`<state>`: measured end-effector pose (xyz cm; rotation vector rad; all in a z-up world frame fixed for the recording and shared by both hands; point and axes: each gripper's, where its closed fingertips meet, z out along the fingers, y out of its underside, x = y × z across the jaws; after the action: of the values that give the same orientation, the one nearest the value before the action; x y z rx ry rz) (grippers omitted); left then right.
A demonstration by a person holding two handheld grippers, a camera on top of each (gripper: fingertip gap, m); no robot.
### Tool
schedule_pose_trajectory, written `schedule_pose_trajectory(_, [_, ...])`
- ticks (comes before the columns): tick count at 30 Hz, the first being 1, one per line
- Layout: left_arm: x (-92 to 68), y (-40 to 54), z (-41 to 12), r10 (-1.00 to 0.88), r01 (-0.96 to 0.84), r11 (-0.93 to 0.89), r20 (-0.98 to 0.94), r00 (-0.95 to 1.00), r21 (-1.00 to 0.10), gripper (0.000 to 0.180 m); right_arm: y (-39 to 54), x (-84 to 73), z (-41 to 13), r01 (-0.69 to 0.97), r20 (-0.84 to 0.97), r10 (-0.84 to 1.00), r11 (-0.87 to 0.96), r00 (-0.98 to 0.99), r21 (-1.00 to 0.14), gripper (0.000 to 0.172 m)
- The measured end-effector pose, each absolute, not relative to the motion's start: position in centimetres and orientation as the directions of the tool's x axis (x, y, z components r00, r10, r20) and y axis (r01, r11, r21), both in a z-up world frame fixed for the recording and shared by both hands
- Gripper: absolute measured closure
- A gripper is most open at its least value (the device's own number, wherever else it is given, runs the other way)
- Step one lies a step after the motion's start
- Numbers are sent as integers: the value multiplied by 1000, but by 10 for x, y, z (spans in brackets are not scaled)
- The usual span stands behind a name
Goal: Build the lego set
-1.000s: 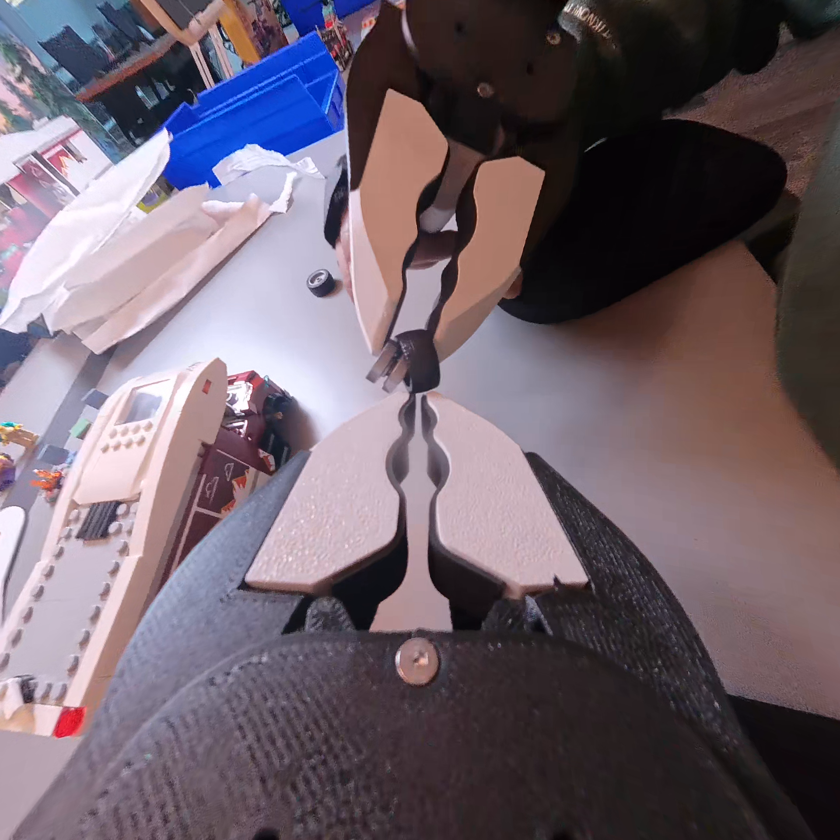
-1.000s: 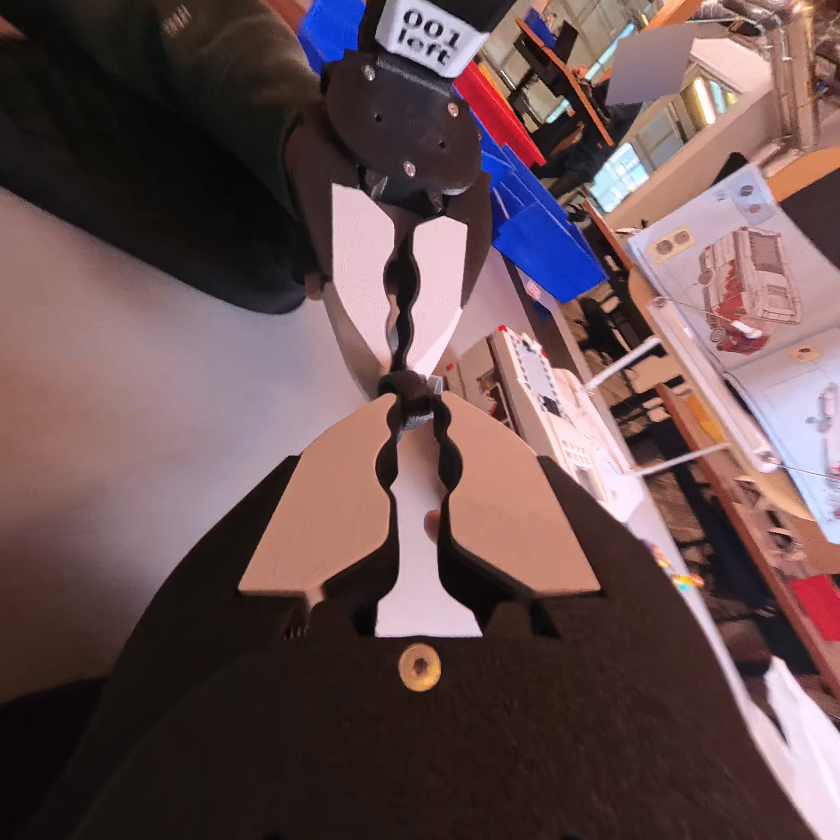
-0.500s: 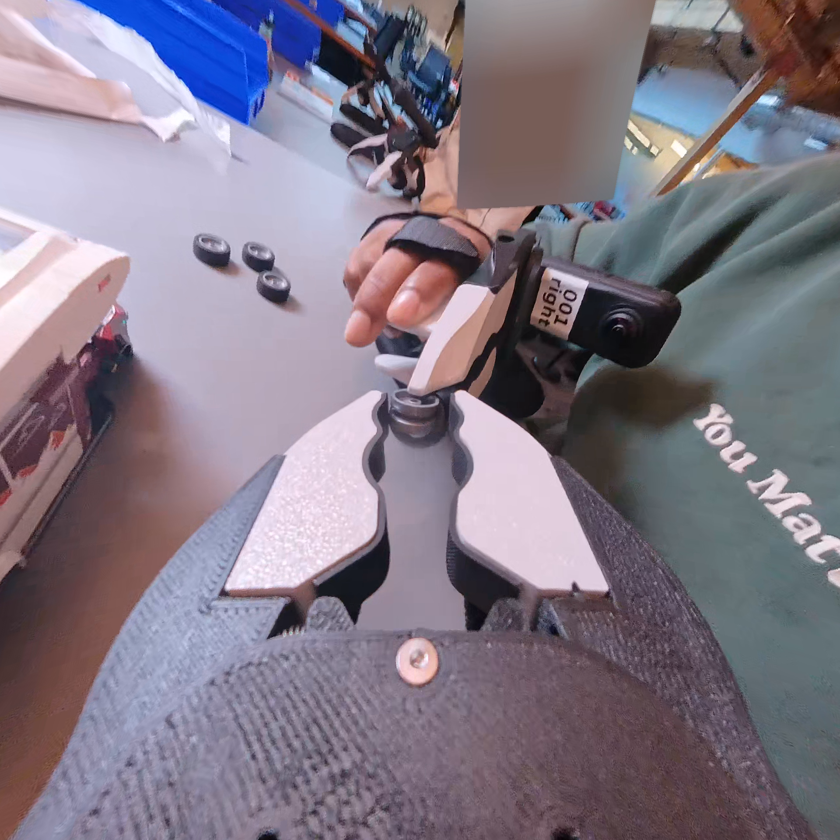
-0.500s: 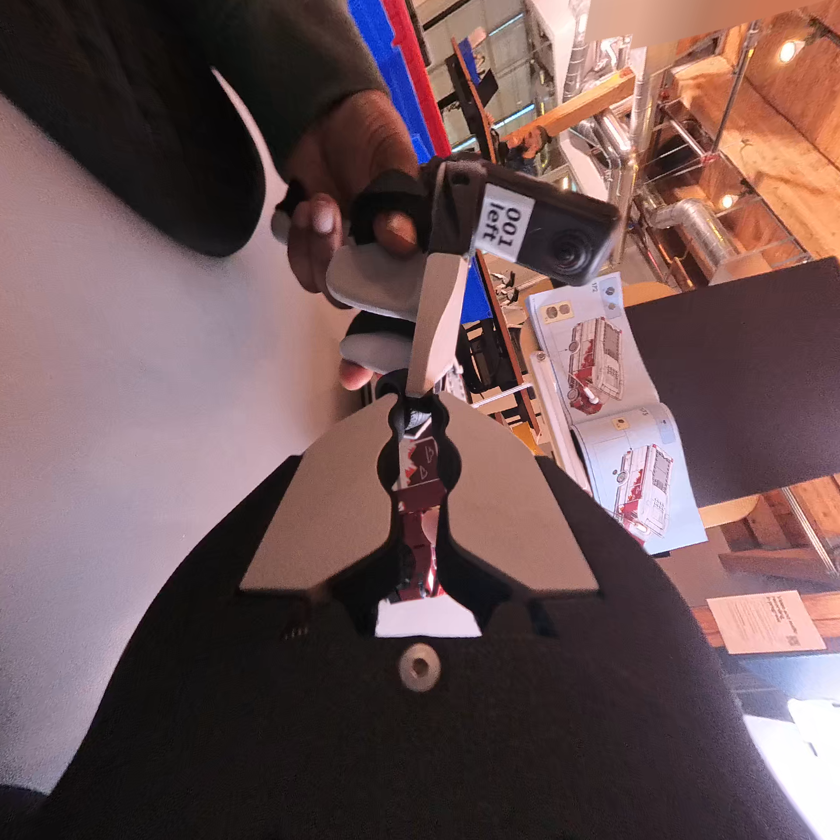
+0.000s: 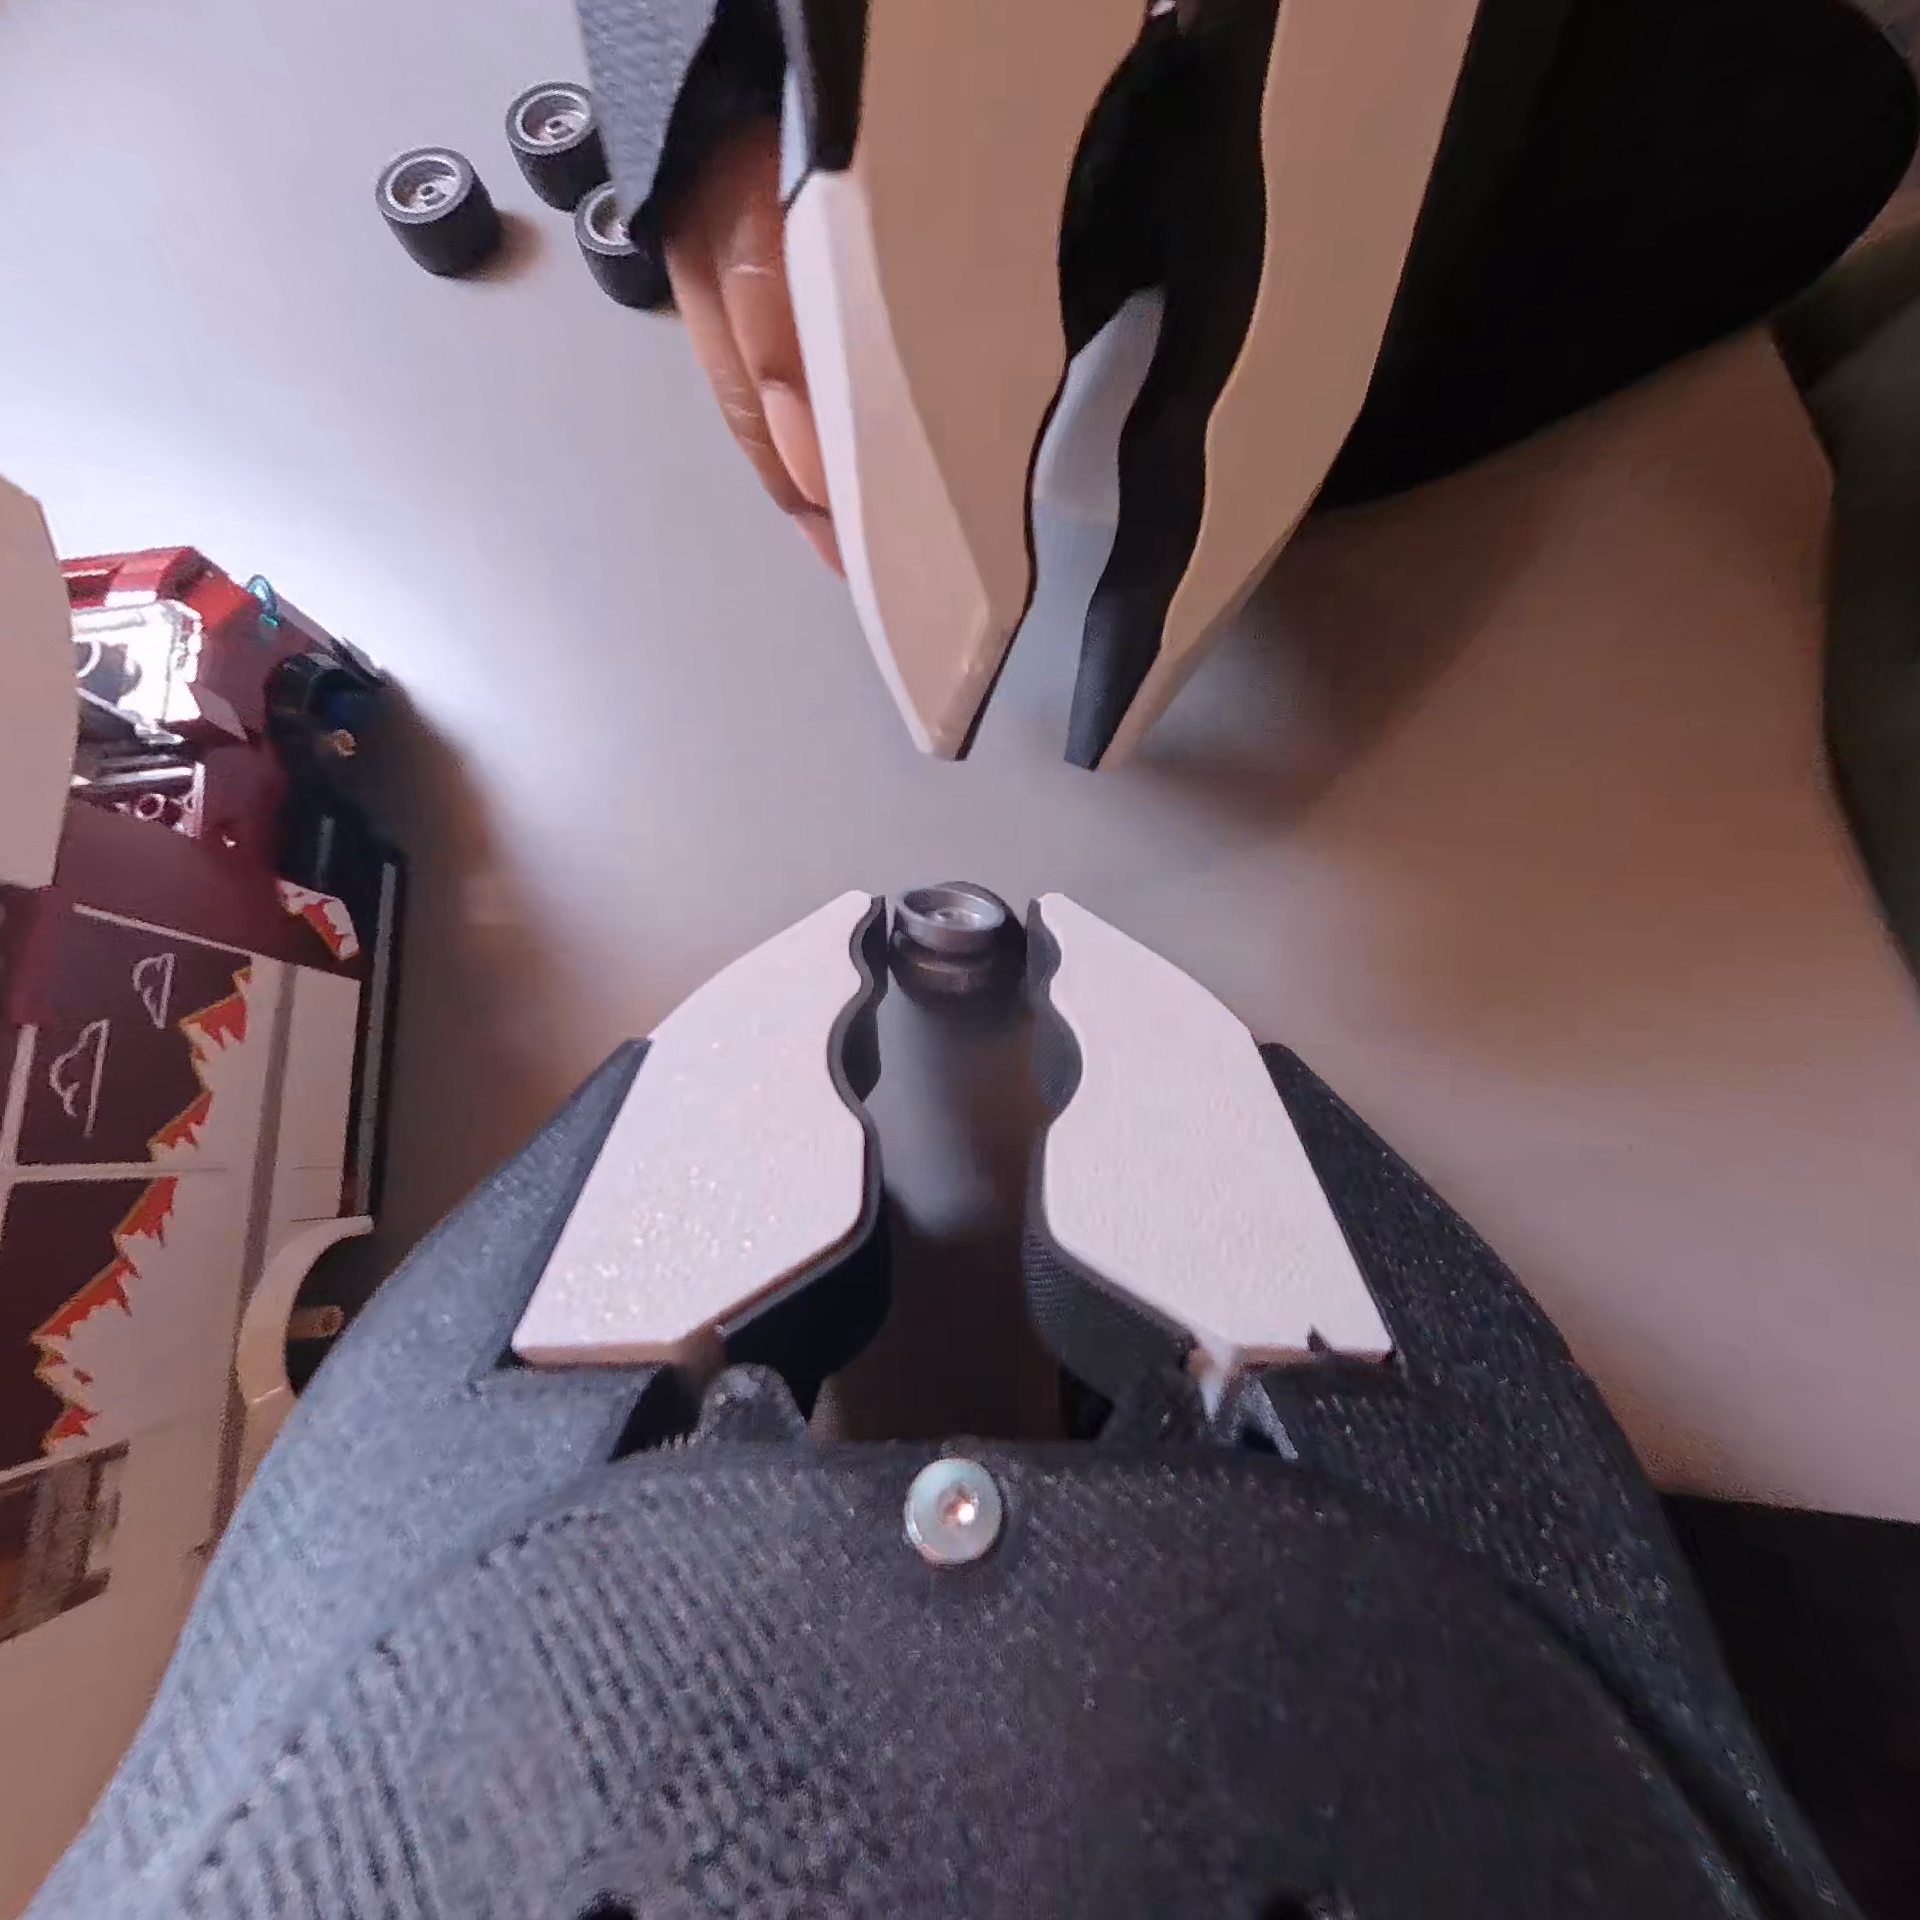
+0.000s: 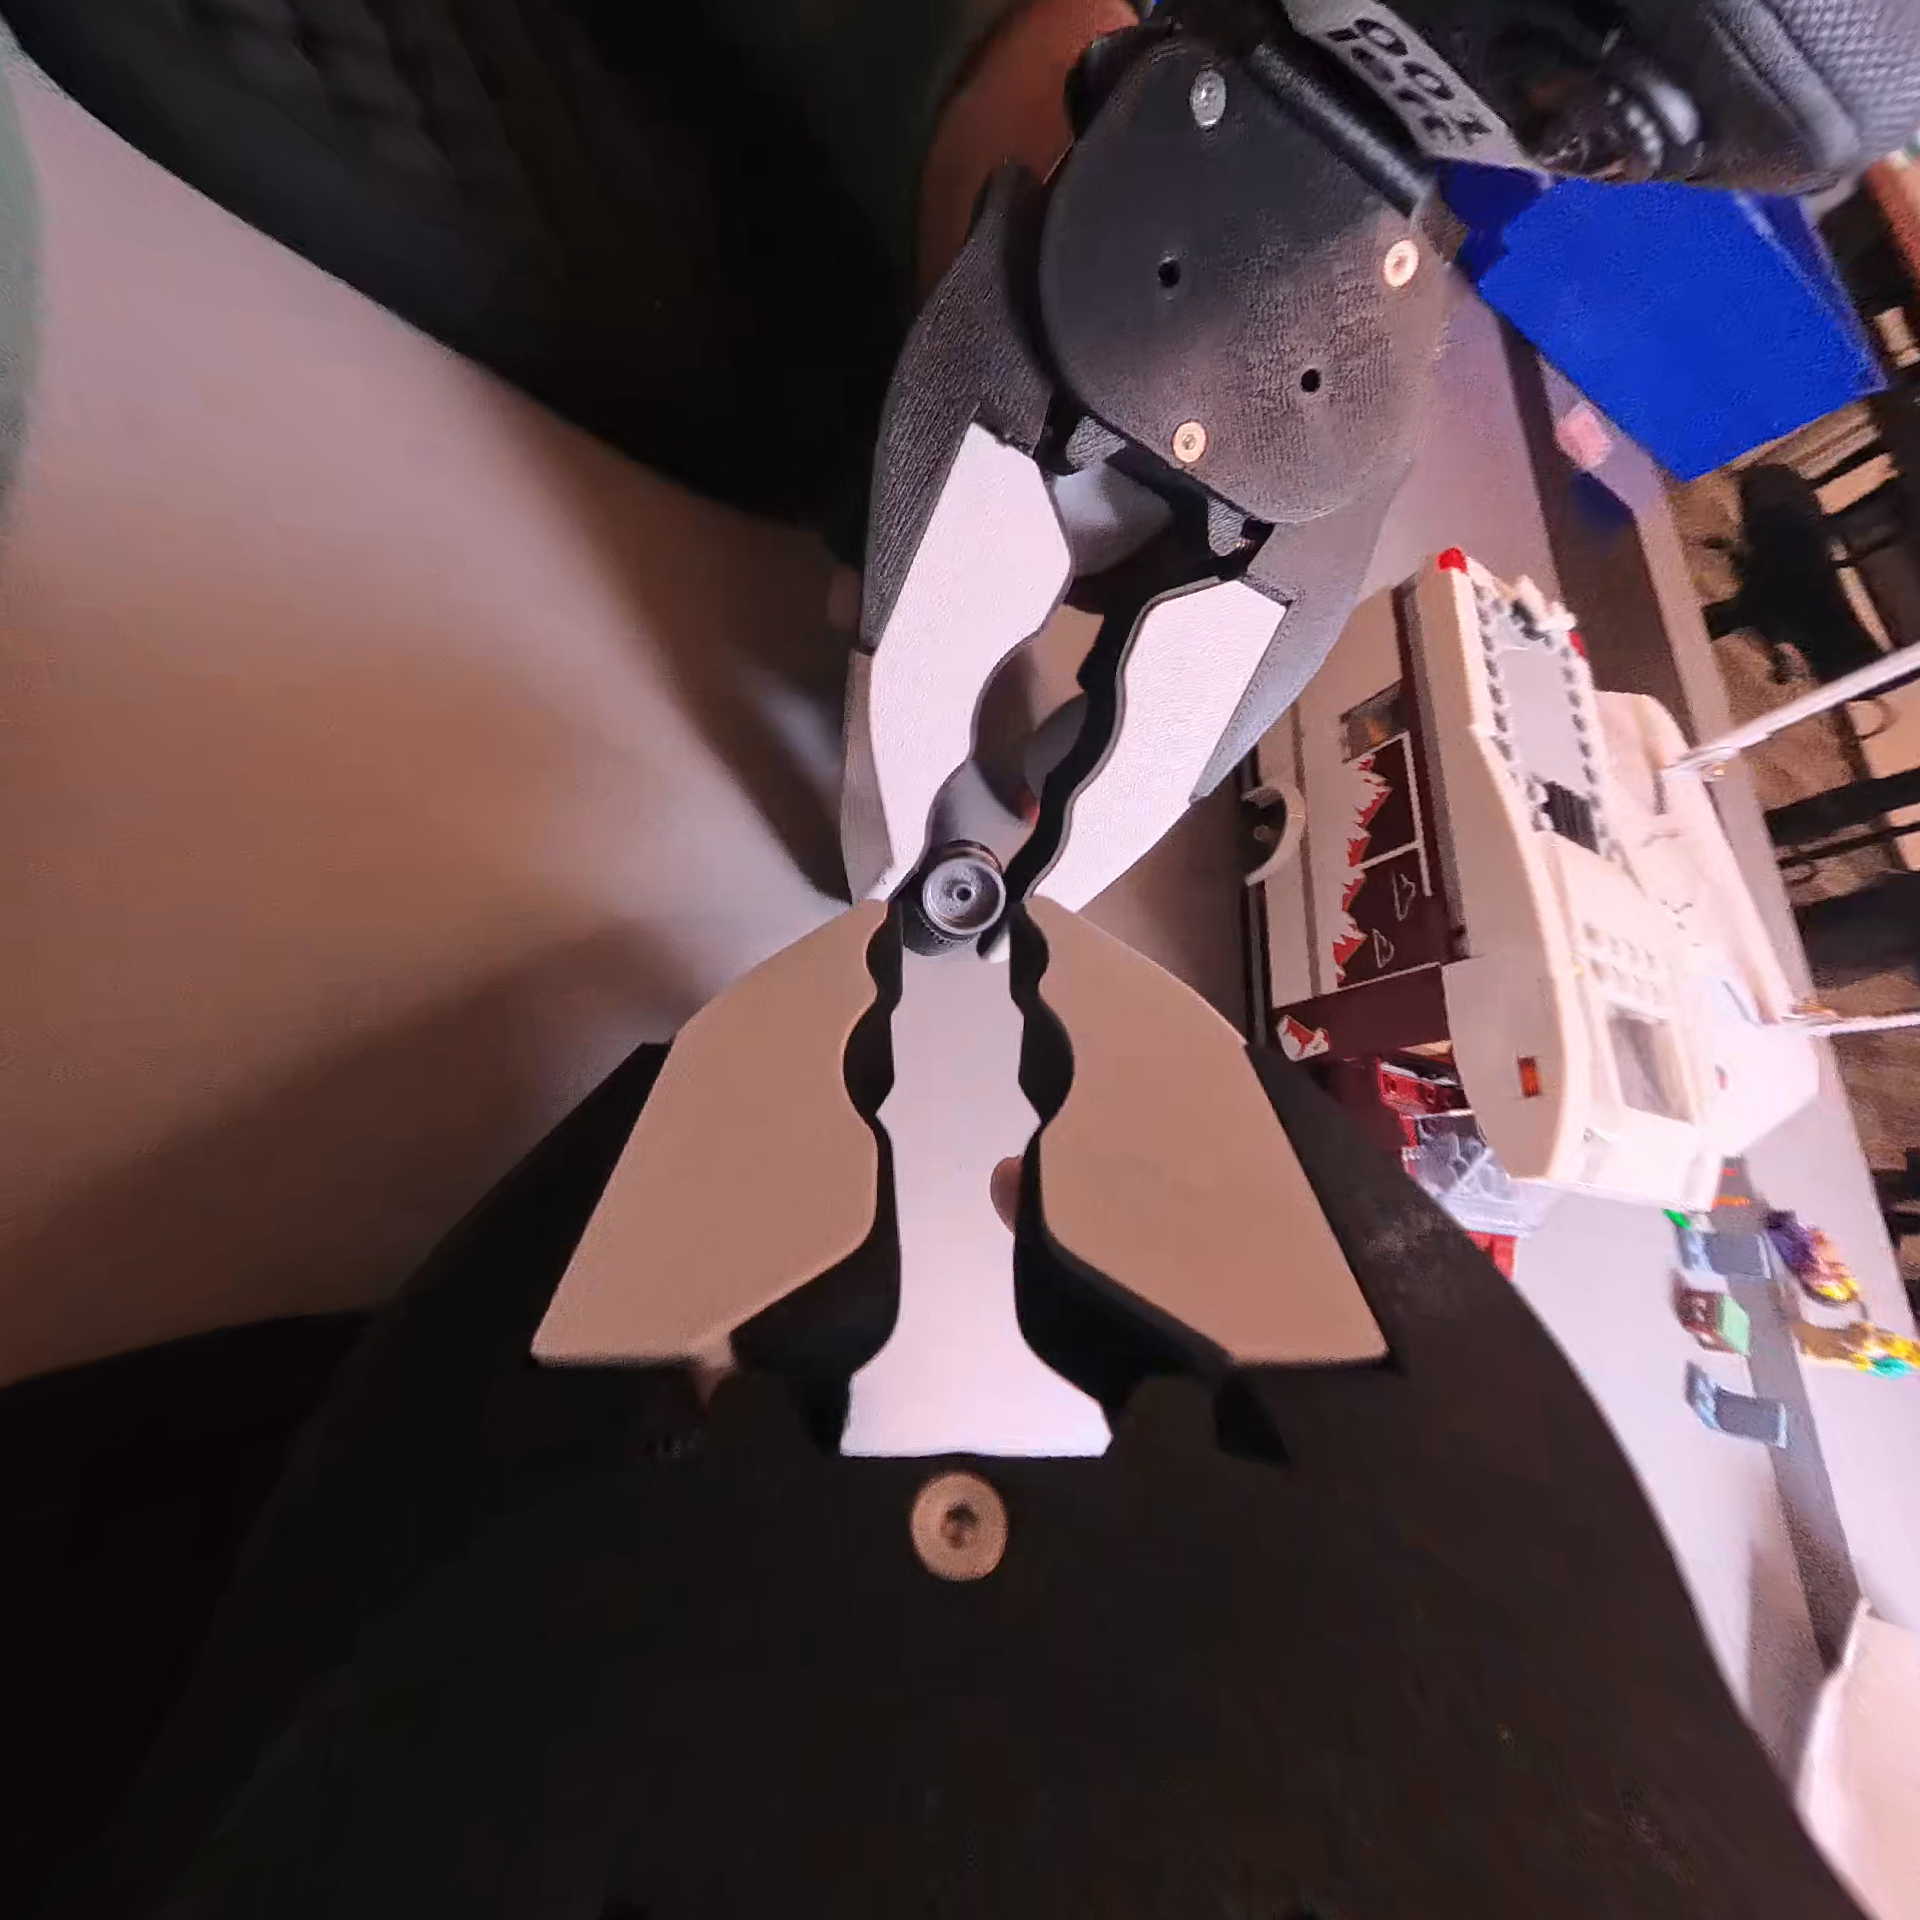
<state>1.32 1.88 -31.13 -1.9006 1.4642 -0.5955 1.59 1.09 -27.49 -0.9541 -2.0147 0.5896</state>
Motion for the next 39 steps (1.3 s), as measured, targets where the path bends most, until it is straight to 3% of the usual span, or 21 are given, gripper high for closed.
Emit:
schedule_pose_trajectory(3, [10,19,-312,-962,-676,-139,-62,264,-724,139,10,10,-280,439,429,786,609,-444,-661,150])
schedule_pose_trajectory(6, [4,16,-310,-963,-676,-133,-67,261,-724,136,9,6,-285,478,357,797,585,-487,-655,148])
schedule_pose_trajectory(13, [2,16,-311,-965,-653,-134,-52,258,-746,140,9,-1,-299,554,322,811,574,-489,-603,144])
schedule_pose_trajectory(15, [3,15,-314,-967,-663,-121,-63,247,-738,142,12,-2,-301,571,338,817,570,-466,-591,150])
schedule_pose_trajectory(19, [5,14,-314,-968,-664,-103,-79,238,-740,156,13,-2,-300,589,320,845,531,-429,-610,152])
schedule_pose_trajectory(31, [3,14,-312,-966,-644,-112,-70,250,-757,151,12,2,-303,785,0,867,451,-498,-426,153])
schedule_pose_trajectory(39, [2,14,-311,-965,-625,-119,-58,256,-771,153,13,-1,-297,777,22,874,443,-486,-447,149])
